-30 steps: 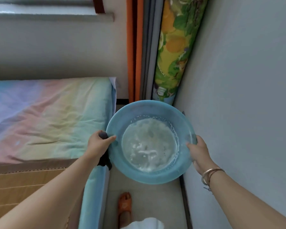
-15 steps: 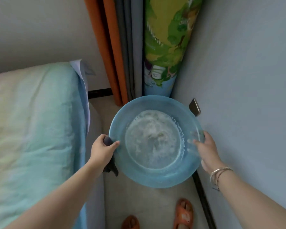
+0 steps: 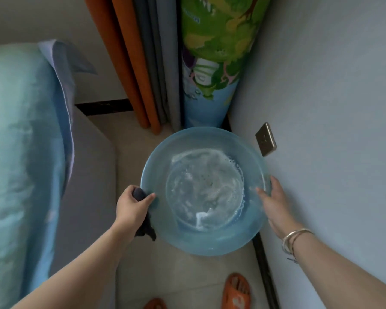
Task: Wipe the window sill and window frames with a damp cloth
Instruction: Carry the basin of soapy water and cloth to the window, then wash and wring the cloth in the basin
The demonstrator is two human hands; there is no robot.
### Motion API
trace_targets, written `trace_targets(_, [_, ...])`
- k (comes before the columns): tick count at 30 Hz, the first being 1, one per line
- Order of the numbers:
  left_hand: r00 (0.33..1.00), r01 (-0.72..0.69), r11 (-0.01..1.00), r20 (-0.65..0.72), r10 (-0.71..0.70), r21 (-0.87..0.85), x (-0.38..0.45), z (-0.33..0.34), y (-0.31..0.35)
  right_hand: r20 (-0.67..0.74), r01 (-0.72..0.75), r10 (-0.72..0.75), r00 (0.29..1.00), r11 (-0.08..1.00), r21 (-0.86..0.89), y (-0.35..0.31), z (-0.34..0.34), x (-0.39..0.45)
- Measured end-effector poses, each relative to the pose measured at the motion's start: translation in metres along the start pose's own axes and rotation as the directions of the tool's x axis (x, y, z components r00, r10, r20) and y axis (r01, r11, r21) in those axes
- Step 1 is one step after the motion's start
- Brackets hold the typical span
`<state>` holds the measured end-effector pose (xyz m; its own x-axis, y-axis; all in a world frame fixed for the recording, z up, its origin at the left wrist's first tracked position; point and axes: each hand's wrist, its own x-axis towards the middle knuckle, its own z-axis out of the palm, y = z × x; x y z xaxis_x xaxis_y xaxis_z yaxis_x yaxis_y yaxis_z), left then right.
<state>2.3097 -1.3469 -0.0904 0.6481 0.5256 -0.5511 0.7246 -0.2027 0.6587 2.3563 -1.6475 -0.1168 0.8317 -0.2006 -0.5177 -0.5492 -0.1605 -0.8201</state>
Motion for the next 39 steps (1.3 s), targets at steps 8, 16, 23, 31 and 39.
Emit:
trace_targets(8, [0.999, 0.027, 0.999, -0.018, -0.027, -0.022, 0.026, 0.016, -0.010, 0.016, 0.010, -0.010, 1.000, 1.000, -0.024, 0.014, 0.009, 0.023])
trace_targets(16, [1.000, -0.022, 0.999, 0.004, 0.022, 0.044, 0.029, 0.016, -0.006, 0.006, -0.017, 0.017, 1.000, 0.992, -0.126, 0.015, 0.012, 0.031])
trace_targets(23, [0.950, -0.196, 0.980, -0.257, 0.179, -0.041, 0.005, 0.003, 0.012, -0.112, 0.227, -0.300, 0.947, 0.876, -0.425, -0.017, 0.037, 0.013])
trace_targets(31, [0.943, -0.210, 0.891, 0.156, 0.293, -0.403, -0.041, 0.022, 0.074, 0.473, -0.389, 0.318, 0.822, 0.920, 0.057, -0.064, 0.082, -0.026])
trace_targets(39, [0.922, 0.174, 0.975, 0.372, -0.111, -0.140, -0.017, 0.057, 0.060, 0.385, -0.318, 0.223, 0.896, 0.925, 0.206, -0.064, 0.077, -0.007])
